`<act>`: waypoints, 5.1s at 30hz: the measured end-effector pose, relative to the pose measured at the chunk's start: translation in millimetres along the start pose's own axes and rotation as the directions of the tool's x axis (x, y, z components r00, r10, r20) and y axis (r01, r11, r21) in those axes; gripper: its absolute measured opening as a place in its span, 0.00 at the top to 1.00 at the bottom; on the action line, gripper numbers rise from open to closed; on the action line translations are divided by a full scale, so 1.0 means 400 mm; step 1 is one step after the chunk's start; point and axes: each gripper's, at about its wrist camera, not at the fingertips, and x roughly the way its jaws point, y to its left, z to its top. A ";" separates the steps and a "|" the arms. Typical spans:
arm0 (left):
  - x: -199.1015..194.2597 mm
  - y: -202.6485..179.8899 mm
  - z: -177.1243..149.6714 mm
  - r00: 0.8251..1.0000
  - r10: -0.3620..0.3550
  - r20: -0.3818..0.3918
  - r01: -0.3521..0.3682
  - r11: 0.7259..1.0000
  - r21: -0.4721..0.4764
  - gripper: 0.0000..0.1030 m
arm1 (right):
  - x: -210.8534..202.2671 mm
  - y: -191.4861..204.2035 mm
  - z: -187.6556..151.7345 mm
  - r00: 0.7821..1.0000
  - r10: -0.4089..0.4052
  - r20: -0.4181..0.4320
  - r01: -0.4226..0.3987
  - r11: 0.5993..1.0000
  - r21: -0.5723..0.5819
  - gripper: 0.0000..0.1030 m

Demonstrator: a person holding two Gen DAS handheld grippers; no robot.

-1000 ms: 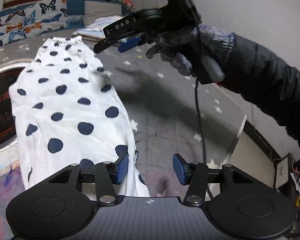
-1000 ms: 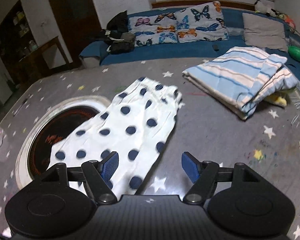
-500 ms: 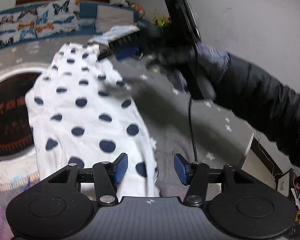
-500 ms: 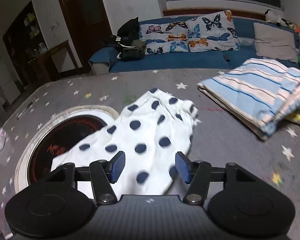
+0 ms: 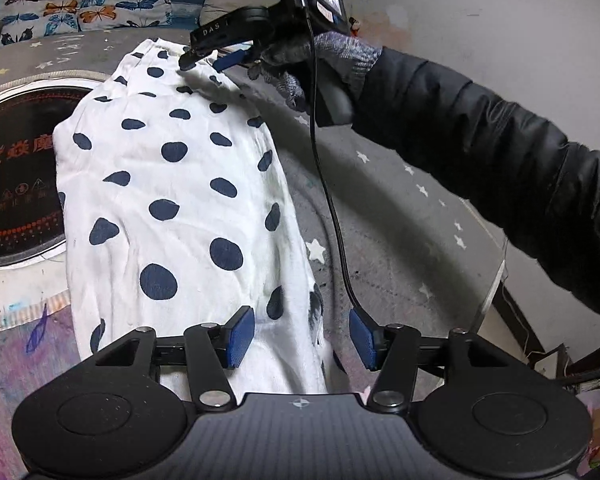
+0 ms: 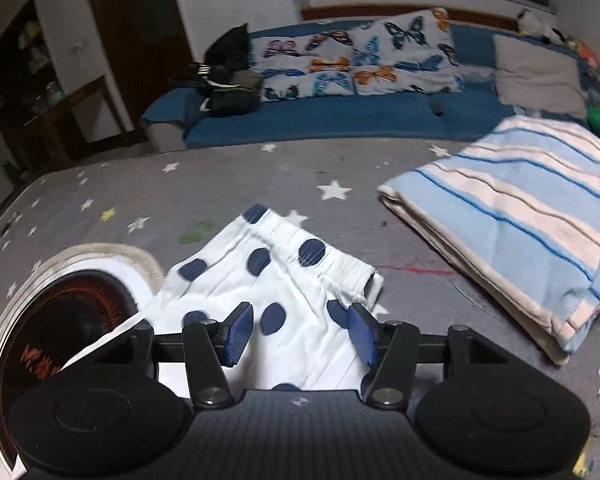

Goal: Fold clothes

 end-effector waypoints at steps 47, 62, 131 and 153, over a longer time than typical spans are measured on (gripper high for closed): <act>-0.236 -0.002 -0.084 0.979 0.122 0.164 -0.129 0.991 0.037 0.44 | -0.492 0.194 -0.479 0.918 0.354 -0.180 -0.358 0.934 0.013 0.61; -0.235 0.015 -0.069 0.973 0.137 0.185 -0.142 0.990 0.014 0.44 | -0.519 0.211 -0.501 0.914 0.377 -0.152 -0.368 0.926 0.086 0.88; -0.060 -0.028 -0.063 0.997 -0.068 0.048 0.063 0.993 0.100 0.62 | -0.282 0.132 -0.306 0.992 0.129 -0.016 -0.129 0.990 -0.060 0.79; -0.054 -0.010 -0.056 0.993 -0.118 0.018 0.117 0.991 0.061 0.59 | -0.025 0.018 -0.070 0.999 -0.014 0.037 0.015 1.000 -0.013 0.79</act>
